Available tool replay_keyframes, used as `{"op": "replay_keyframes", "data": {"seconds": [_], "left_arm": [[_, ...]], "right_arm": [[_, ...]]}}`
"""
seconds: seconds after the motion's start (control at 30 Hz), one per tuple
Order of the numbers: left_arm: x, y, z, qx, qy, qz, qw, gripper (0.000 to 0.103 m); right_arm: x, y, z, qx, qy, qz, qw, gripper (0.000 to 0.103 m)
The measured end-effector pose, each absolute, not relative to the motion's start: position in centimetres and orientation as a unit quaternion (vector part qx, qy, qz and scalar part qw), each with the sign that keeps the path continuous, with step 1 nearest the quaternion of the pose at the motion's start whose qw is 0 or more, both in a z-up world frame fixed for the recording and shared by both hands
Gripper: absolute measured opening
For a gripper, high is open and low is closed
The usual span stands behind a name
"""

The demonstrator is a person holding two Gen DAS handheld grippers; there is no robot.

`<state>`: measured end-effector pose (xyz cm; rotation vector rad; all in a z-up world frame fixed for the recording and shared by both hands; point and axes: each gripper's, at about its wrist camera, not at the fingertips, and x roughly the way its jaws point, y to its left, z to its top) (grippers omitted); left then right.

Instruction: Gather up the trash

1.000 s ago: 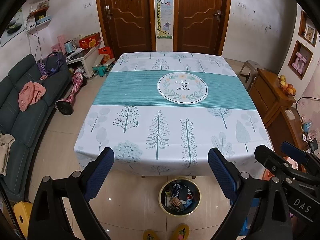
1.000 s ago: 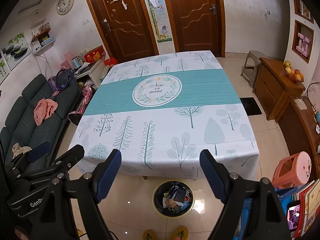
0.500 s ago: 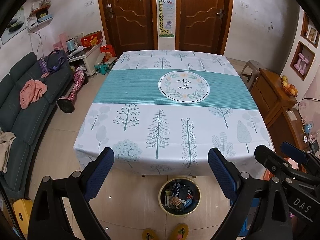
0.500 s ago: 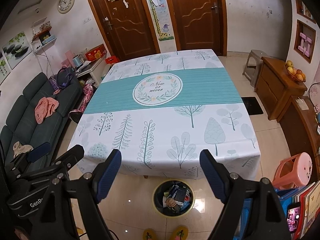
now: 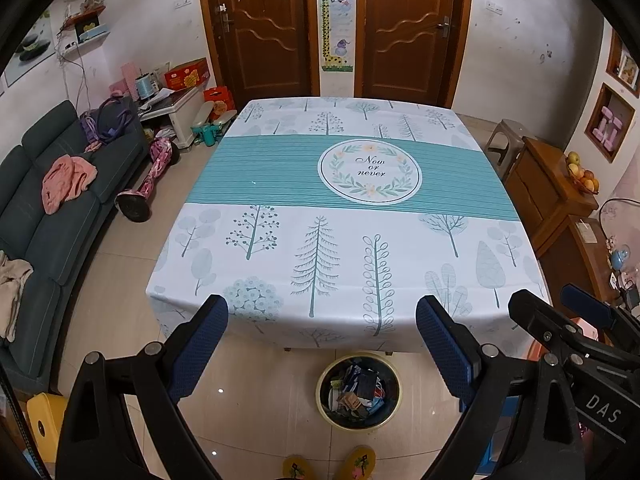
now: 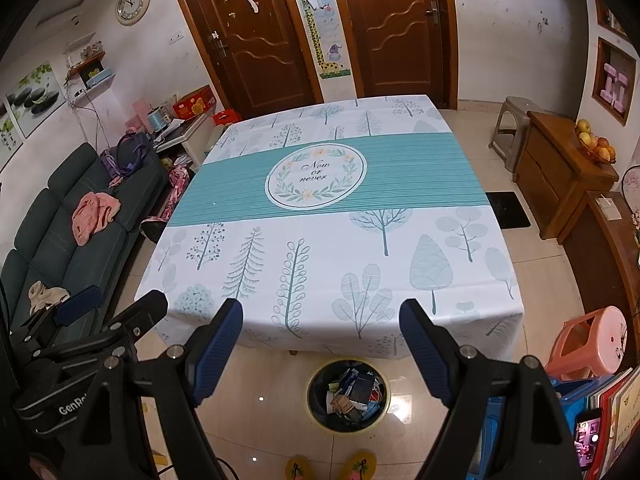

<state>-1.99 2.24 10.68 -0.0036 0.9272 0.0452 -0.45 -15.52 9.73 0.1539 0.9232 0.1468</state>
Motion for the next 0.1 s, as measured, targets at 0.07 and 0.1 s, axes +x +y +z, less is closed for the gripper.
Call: {"op": "replay_keyframes", "data": {"seconds": [0.07, 0.1], "left_arm": [[-1.98, 2.27, 10.68, -0.002, 0.447, 0.022, 0.894, 0.094], [-1.97, 2.21, 10.66, -0.003, 0.447, 0.023, 0.894, 0.094]], "right_arm": [[-0.51, -15.52, 9.70, 0.074, 0.445, 0.071, 0.890, 0.081], [-0.60, -15.50, 9.66, 0.074, 0.445, 0.071, 0.890, 0.081]]}}
